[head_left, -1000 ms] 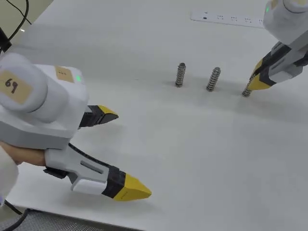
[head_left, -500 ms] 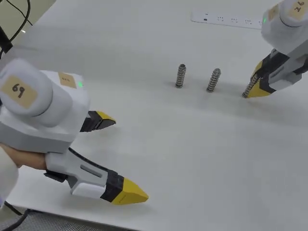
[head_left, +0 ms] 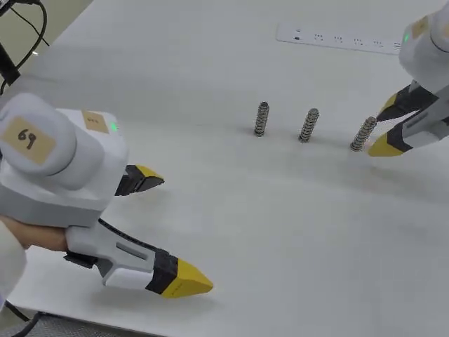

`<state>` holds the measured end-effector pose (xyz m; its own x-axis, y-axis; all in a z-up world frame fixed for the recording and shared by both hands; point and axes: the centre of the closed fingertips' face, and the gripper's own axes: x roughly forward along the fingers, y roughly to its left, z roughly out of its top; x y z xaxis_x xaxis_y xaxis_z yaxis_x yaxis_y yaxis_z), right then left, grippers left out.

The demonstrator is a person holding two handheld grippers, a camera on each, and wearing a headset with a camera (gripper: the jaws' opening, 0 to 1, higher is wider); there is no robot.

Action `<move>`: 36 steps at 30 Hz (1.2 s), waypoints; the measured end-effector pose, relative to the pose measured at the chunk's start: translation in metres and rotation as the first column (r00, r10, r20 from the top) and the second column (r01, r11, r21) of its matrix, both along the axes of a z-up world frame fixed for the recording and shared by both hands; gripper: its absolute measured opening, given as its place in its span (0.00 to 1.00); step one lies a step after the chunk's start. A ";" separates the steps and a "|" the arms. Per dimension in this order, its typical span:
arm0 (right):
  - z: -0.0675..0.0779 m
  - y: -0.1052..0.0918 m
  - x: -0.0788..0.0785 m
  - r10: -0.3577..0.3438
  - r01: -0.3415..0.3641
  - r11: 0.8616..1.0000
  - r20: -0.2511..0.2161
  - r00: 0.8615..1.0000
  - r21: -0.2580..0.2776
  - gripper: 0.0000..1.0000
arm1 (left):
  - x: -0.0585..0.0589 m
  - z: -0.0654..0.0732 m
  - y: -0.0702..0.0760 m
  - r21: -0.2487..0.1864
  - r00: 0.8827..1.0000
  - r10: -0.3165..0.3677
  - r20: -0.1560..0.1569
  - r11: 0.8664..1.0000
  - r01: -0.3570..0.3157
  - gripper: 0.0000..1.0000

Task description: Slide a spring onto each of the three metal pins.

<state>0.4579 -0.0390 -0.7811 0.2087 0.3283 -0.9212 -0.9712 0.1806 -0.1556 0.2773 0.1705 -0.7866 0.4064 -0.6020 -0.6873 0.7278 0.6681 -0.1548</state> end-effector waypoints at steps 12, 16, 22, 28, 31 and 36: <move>0.016 -0.016 -0.032 -0.095 0.092 0.992 0.023 0.995 0.090 0.49 | 0.002 0.003 0.001 0.010 1.000 0.003 0.009 1.000 -0.003 0.91; 0.020 -0.017 -0.045 -0.146 0.142 0.979 0.019 0.989 0.149 0.53 | 0.003 0.007 0.002 0.015 1.000 0.005 0.024 1.000 -0.005 0.90; 0.026 -0.017 -0.076 -0.218 0.213 0.945 -0.007 0.976 0.248 0.60 | 0.000 0.011 -0.002 0.005 1.000 0.001 0.026 1.000 -0.001 0.90; 0.028 -0.018 -0.104 -0.260 0.257 0.908 -0.035 0.965 0.331 0.76 | -0.001 0.012 -0.002 0.009 0.999 -0.005 0.036 1.000 0.005 0.91; 0.030 -0.015 -0.115 -0.276 0.276 0.881 -0.056 0.960 0.383 0.80 | 0.001 0.014 -0.001 0.003 0.999 0.003 0.043 1.000 -0.003 0.90; 0.030 -0.013 -0.130 -0.283 0.277 0.868 -0.049 0.958 0.412 0.88 | 0.001 0.015 0.000 -0.006 0.999 0.010 0.043 1.000 -0.010 0.90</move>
